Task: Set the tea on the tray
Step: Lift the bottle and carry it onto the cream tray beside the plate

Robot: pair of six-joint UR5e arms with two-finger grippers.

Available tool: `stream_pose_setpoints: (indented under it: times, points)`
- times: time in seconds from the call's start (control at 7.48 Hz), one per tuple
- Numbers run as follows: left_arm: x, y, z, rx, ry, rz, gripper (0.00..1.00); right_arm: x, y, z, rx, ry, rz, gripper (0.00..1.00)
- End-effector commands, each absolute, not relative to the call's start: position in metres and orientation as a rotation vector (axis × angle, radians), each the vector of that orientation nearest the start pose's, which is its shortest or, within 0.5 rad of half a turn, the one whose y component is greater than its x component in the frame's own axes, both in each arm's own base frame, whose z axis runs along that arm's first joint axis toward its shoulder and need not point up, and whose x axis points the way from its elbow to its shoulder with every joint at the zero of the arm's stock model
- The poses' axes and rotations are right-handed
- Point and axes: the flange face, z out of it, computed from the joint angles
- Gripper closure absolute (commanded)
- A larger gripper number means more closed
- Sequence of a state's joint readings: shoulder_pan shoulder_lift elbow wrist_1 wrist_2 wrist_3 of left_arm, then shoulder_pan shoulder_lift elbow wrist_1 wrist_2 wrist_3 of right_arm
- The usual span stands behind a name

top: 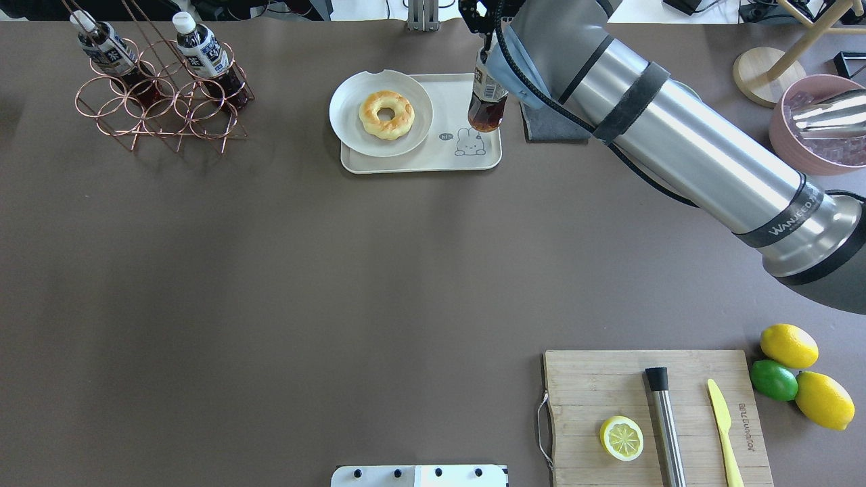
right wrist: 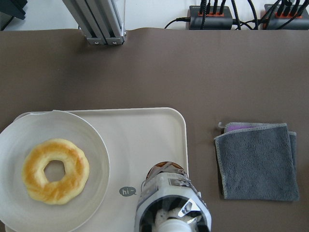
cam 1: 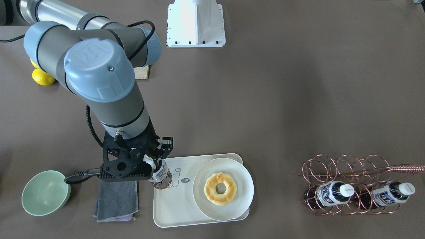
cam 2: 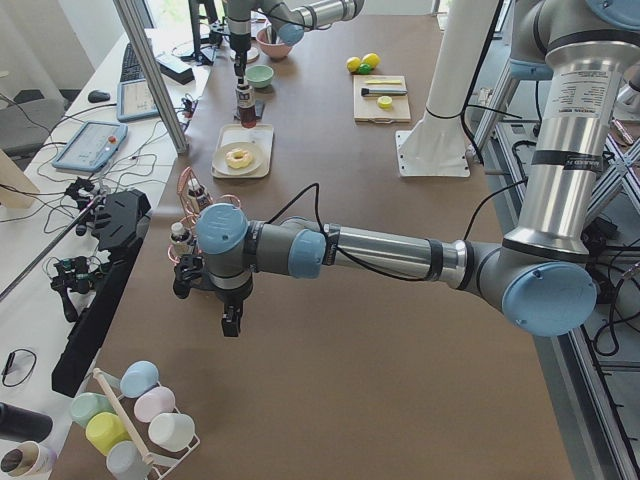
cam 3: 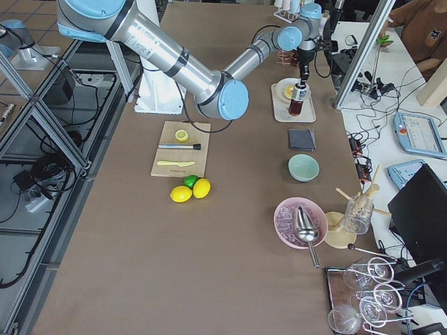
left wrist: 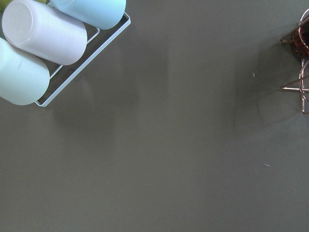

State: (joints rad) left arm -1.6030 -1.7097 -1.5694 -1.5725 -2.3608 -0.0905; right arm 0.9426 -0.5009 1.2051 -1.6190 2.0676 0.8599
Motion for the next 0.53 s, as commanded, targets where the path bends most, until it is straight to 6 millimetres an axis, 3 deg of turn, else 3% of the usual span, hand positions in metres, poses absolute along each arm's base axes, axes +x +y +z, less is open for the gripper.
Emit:
stream_pose_setpoints:
  times: [0.0, 0.27, 0.4]
  points:
    - [-0.08, -0.555, 0.585, 0.109, 0.792, -0.061, 0.03, -0.422, -0.694, 0.119, 0.148, -0.779, 0.036, 1.0]
    - [-0.081, -0.568, 0.589, 0.103, 0.792, -0.063, 0.03, -0.433, -0.697, 0.127, 0.174, -0.77, 0.031, 1.0]
    - [-0.081, -0.573, 0.591, 0.099, 0.792, -0.062, 0.03, -0.442, -0.707, 0.142, 0.197, -0.781, 0.028, 1.0]
